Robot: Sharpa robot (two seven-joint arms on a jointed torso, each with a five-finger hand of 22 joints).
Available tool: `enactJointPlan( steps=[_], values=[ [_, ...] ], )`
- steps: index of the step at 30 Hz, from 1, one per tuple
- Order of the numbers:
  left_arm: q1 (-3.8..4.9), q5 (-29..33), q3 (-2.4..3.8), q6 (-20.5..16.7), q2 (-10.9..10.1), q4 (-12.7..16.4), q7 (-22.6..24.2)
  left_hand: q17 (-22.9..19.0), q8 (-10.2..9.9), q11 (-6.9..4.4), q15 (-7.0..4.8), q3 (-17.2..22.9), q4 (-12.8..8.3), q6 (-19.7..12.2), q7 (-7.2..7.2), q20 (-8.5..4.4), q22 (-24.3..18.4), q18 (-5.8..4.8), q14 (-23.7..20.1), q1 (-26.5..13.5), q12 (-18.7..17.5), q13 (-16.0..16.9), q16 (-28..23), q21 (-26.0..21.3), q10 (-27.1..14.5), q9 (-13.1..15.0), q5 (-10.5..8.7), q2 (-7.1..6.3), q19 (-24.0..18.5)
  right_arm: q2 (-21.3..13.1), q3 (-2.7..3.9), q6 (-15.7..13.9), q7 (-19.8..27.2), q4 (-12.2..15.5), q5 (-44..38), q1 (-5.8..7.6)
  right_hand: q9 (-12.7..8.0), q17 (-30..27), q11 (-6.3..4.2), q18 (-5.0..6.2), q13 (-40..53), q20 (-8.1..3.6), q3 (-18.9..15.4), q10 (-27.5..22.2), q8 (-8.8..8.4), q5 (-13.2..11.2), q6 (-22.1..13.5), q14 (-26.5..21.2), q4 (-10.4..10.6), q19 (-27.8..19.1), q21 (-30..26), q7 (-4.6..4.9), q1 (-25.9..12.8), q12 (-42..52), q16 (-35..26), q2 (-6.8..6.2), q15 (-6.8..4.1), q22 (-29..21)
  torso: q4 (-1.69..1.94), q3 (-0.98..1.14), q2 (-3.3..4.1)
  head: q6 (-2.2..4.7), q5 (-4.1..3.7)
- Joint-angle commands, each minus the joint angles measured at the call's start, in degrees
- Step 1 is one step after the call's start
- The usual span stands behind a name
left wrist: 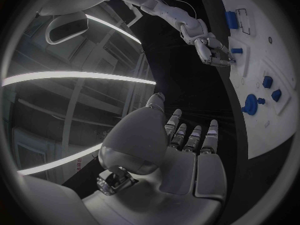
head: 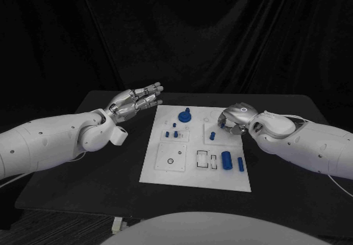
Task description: Assemble the parts on the task board
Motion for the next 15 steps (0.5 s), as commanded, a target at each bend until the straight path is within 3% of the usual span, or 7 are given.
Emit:
enactJointPlan(
  steps=[1,15],
  values=[
    [-0.11,0.4,0.06,1.1,0.2,0.0,7.4,0.5,0.6,0.88,0.22,0.3,-0.5,-0.1,0.06,0.17,0.8,-1.24,0.9,0.7,1.2,-0.2,0.8,0.8,-0.3,0.2,1.16,0.11,0.9,-0.2,0.04,-2.1,-0.3,0.3,0.1,0.41,0.9,0.7,-0.34,2.18,0.5,0.31,0.0,1.2,0.95,-0.5,0.8,1.7,-0.4,-0.3,-0.7,0.23,-0.2,0.8,-0.9,1.82,0.00,9.8,0.00,-0.01,0.00,-0.01,0.04],
    [-0.25,0.4,0.06,1.7,0.2,-0.3,6.7,0.5,0.6,1.31,0.36,0.4,-0.6,0.1,0.45,0.19,0.6,-1.29,1.0,0.7,1.5,-0.1,0.8,0.8,-0.1,0.2,1.14,0.25,0.9,-0.9,0.04,-2.8,-0.7,1.8,0.1,1.65,1.1,0.8,-0.62,2.15,0.3,0.58,-0.1,2.9,1.35,-0.7,2.1,1.8,-0.4,-0.2,-0.4,0.11,-0.4,0.9,-0.8,2.04,0.23,9.9,0.07,-0.01,0.01,-0.01,0.34]
  ],
)
